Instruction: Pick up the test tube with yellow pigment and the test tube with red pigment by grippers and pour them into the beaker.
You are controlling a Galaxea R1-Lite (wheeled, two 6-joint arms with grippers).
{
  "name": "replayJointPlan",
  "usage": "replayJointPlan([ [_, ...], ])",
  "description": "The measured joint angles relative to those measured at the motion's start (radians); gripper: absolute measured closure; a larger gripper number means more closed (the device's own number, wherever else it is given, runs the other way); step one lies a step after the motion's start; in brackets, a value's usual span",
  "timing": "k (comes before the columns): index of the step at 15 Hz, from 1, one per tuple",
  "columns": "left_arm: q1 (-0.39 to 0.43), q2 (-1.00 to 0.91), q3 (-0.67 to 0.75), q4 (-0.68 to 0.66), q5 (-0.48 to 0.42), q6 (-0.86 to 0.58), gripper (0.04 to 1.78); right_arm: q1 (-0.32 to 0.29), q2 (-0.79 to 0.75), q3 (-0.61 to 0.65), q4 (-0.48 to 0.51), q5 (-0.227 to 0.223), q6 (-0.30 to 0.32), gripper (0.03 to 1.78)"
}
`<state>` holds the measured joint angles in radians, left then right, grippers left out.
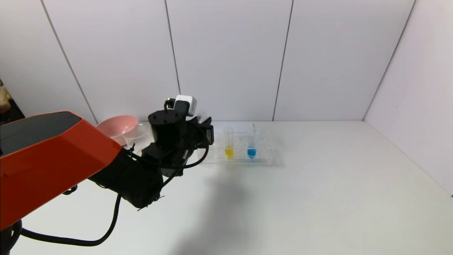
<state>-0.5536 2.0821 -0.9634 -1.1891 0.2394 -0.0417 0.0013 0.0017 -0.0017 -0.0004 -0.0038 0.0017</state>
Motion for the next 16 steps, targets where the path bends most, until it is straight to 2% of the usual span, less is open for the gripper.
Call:
replayJointPlan([
  [11, 0.000, -0.199, 0.011, 0.181, 0.044, 0.049, 1.37, -0.001, 0.000, 0.000, 0.000, 0.000, 0.000, 0.11],
  [16, 0.071, -0.308, 0.087, 0.217, 0.040, 0.056, 1.37, 0.000, 0.000, 0.000, 0.000, 0.000, 0.000, 0.11],
])
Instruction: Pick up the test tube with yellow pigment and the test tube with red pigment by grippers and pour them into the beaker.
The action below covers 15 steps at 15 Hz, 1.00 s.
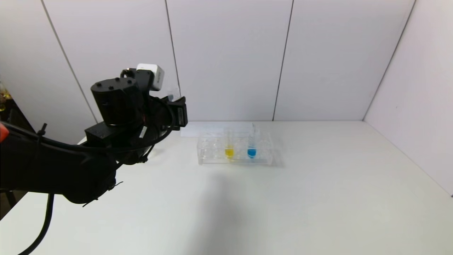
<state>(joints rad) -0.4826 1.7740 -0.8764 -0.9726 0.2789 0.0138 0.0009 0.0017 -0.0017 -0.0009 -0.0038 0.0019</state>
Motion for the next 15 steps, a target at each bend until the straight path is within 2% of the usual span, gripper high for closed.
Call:
replayJointPlan([
  [4, 0.087, -0.053, 0.051, 0.002, -0.016, 0.000, 1.37, 0.000, 0.000, 0.000, 0.001, 0.000, 0.000, 0.11],
  [7, 0.169, -0.084, 0.072, 0.018, -0.085, 0.000, 1.37, 0.000, 0.000, 0.000, 0.000, 0.000, 0.000, 0.11],
  [10, 0.256, -0.106, 0.087, 0.021, -0.112, 0.000, 1.37, 0.000, 0.000, 0.000, 0.000, 0.000, 0.000, 0.11],
  [15, 0.413, -0.121, 0.101, 0.025, -0.237, 0.000, 1.37, 0.000, 0.000, 0.000, 0.000, 0.000, 0.000, 0.11],
])
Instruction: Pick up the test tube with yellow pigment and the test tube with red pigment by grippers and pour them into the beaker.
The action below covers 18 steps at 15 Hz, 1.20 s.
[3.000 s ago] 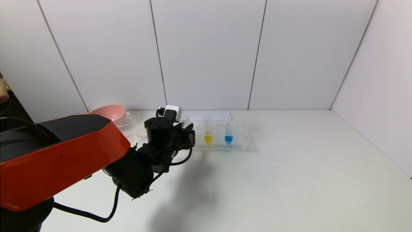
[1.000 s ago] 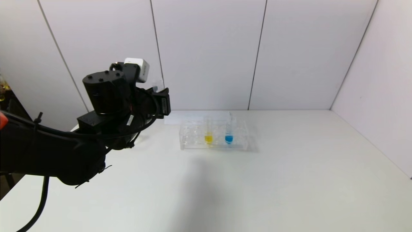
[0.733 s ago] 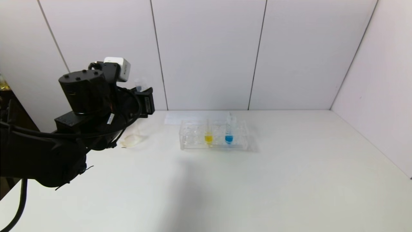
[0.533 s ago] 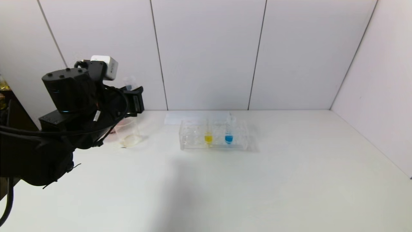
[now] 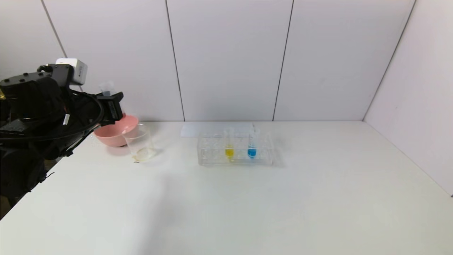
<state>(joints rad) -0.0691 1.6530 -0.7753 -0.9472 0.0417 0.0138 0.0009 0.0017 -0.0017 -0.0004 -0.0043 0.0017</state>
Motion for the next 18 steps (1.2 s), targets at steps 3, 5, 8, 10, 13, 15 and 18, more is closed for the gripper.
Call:
replayJointPlan([
  [3, 0.080, -0.003, 0.003, 0.010, -0.053, -0.001, 1.37, 0.000, 0.000, 0.000, 0.000, 0.001, 0.000, 0.11],
  [5, 0.129, -0.003, 0.003, 0.011, -0.086, 0.000, 1.37, 0.000, 0.000, 0.000, 0.000, 0.001, 0.000, 0.11],
  [8, 0.178, 0.006, 0.003, 0.028, -0.124, 0.000, 1.37, 0.000, 0.000, 0.000, 0.000, 0.000, 0.000, 0.11],
  [10, 0.188, 0.014, 0.002, 0.042, -0.127, 0.010, 1.37, 0.000, 0.000, 0.000, 0.000, 0.000, 0.000, 0.11],
  [13, 0.205, 0.029, -0.004, 0.071, -0.184, 0.021, 1.37, 0.000, 0.000, 0.000, 0.000, 0.000, 0.000, 0.11],
  [15, 0.236, 0.041, -0.008, 0.076, -0.247, 0.042, 1.37, 0.000, 0.000, 0.000, 0.000, 0.001, 0.000, 0.11],
  [18, 0.278, 0.050, -0.017, 0.135, -0.364, 0.065, 1.37, 0.000, 0.000, 0.000, 0.000, 0.000, 0.000, 0.11],
])
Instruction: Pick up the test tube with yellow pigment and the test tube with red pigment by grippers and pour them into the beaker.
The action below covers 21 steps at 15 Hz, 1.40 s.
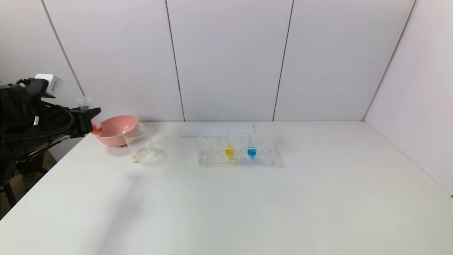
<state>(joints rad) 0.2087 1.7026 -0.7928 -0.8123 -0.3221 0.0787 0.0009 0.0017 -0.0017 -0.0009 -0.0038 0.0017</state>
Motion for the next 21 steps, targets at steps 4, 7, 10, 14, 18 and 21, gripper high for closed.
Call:
replayJointPlan([
  [4, 0.016, 0.010, -0.044, 0.107, -0.036, 0.089, 1.37, 0.000, 0.000, 0.000, 0.000, 0.000, 0.000, 0.11],
  [7, 0.014, 0.027, -0.091, 0.162, -0.054, 0.103, 1.37, 0.000, 0.000, 0.000, 0.000, 0.000, 0.000, 0.11],
  [10, 0.013, 0.063, -0.129, 0.165, -0.099, 0.122, 1.37, 0.000, 0.000, 0.000, 0.001, 0.000, 0.000, 0.11],
  [14, 0.013, 0.086, -0.171, 0.227, -0.120, 0.177, 1.37, 0.000, 0.000, 0.000, 0.000, 0.000, 0.000, 0.11],
  [18, 0.012, 0.089, -0.265, 0.440, -0.120, 0.303, 1.37, 0.000, 0.000, 0.000, 0.001, 0.000, 0.000, 0.11],
  [21, 0.012, 0.092, -0.319, 0.558, -0.120, 0.373, 1.37, 0.000, 0.000, 0.000, 0.001, 0.000, 0.000, 0.11],
])
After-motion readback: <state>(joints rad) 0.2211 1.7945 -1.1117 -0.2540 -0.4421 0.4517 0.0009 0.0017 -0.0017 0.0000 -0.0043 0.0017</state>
